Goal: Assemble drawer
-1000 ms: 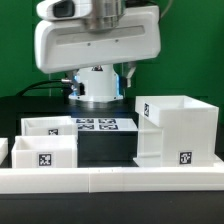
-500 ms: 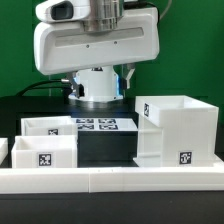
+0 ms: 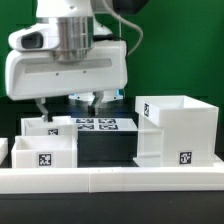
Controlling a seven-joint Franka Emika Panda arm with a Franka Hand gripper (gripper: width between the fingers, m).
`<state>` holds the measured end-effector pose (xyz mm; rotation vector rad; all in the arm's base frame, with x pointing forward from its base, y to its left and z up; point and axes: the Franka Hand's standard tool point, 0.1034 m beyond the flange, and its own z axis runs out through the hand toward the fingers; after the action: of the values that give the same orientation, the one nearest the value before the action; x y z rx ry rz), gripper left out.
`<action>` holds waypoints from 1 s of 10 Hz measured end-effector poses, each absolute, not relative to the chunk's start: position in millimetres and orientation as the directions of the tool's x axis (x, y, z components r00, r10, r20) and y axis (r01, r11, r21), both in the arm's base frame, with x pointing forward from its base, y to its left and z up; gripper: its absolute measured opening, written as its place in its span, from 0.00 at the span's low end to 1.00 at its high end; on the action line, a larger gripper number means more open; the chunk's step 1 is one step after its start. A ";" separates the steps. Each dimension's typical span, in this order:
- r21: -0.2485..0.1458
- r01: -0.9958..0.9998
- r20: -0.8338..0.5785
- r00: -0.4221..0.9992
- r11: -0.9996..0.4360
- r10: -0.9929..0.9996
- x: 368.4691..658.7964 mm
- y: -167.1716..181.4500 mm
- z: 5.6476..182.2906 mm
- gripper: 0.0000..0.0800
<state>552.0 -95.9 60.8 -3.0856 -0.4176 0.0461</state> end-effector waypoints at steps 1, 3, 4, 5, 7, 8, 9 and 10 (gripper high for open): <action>-0.033 0.270 -0.035 0.962 -0.962 0.271 549.7 -100.1 54.4 0.81; -0.033 0.274 -0.032 0.961 -0.961 0.275 551.0 -98.2 55.9 0.81; -0.033 0.273 -0.033 0.961 -0.961 0.274 550.7 -98.5 55.4 0.81; -0.033 0.278 -0.032 0.960 -0.960 0.279 550.7 -99.0 55.4 0.81; -0.033 0.296 -0.035 0.954 -0.955 0.297 551.4 -98.8 47.4 0.81; -0.034 0.285 -0.039 0.957 -0.958 0.286 554.9 -95.2 44.8 0.81; -0.034 0.281 -0.039 0.959 -0.959 0.282 556.8 -92.5 44.9 0.81; -0.033 0.284 -0.040 0.958 -0.958 0.285 556.0 -90.9 40.8 0.81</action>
Offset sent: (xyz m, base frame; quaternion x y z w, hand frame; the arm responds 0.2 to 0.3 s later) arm 0.0000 0.0000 0.0000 0.0000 0.0000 0.0000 1.0000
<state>556.0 -90.9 40.8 -3.0819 -0.4474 0.0697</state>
